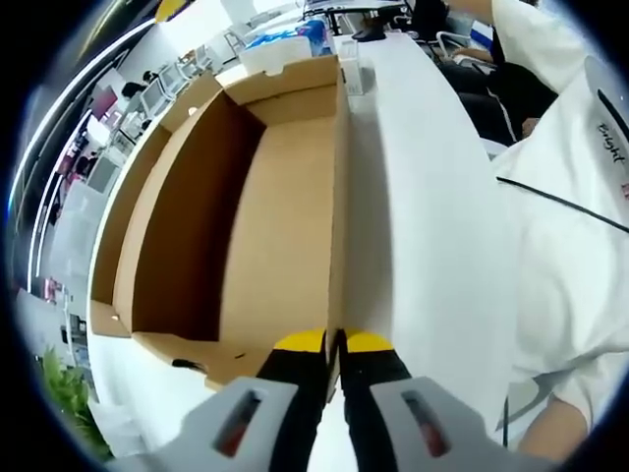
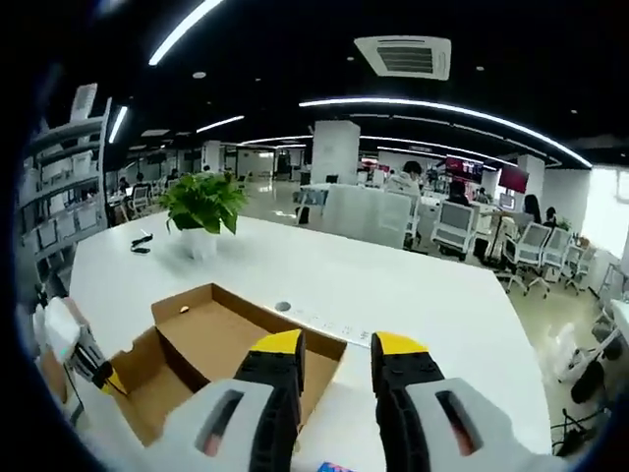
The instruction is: Operate the shoe box by opening the lid, removing the specified soft item, and placing it in the target area until the item is outside and the box remains undamaged.
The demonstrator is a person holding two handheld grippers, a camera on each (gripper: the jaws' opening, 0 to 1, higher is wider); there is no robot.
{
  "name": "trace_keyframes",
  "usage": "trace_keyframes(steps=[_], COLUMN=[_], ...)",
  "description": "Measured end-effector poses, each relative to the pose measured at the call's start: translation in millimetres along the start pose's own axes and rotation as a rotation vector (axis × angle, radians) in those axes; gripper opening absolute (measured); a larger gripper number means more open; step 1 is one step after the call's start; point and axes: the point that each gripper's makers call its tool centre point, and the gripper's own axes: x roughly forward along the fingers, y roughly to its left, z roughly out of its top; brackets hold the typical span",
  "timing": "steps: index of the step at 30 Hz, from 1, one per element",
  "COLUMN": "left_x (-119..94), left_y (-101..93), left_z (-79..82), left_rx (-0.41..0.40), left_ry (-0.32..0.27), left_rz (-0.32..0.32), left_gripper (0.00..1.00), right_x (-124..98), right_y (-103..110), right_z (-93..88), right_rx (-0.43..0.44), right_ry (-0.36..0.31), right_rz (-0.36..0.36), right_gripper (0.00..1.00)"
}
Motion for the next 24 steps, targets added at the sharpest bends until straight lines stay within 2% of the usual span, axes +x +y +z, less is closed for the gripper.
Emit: trace_keyframes(steps=[2,3,5,6,7,8,9,11,13,16,20,24], left_x=[0,0,0,0,0,0,0,0,0,0,0,0], left_y=[-0.1,0.1,0.0,-0.1,-0.4,-0.7,-0.9,-1.4,-1.1,-0.8,-1.2,-2.3], left_z=[0.0,0.1,0.3,0.3,0.4,0.5,0.5,0.5,0.5,0.7,0.5,0.3], left_rx=[0.005,0.002,0.005,0.005,0.008,0.013,0.012,0.008,0.006,0.009,0.015,0.024], left_ry=[0.003,0.001,-0.003,-0.004,-0.006,-0.010,-0.009,-0.007,-0.004,-0.005,0.000,0.004], left_rz=[0.000,0.000,0.000,-0.001,-0.004,-0.012,-0.014,-0.020,-0.022,-0.022,-0.020,-0.016], left_gripper=[0.04,0.04,0.04,0.04,0.03,0.03,0.03,0.02,0.02,0.02,0.02,0.02], right_x=[3,12,14,14,13,14,17,18,21,25,30,45], right_y=[4,2,2,-1,-6,-10,-10,-6,-9,-8,-8,-8], right_z=[1.4,6.3,8.3,4.6,3.1,5.6,8.9,4.6,4.3,2.2,5.4,-2.0], right_rx=[0.033,0.038,0.030,-0.070,-0.089,-0.072,-0.053,0.022,0.045,0.052,0.054,0.018], right_ry=[0.007,0.021,0.036,0.085,0.105,0.096,0.088,0.110,0.114,0.129,0.148,0.178], right_rz=[0.018,0.023,0.019,0.009,-0.026,-0.048,-0.029,0.007,0.003,0.007,0.007,0.005], right_gripper=[0.23,0.24,0.23,0.22,0.22,0.22,0.22,0.24,0.28,0.25,0.25,0.24])
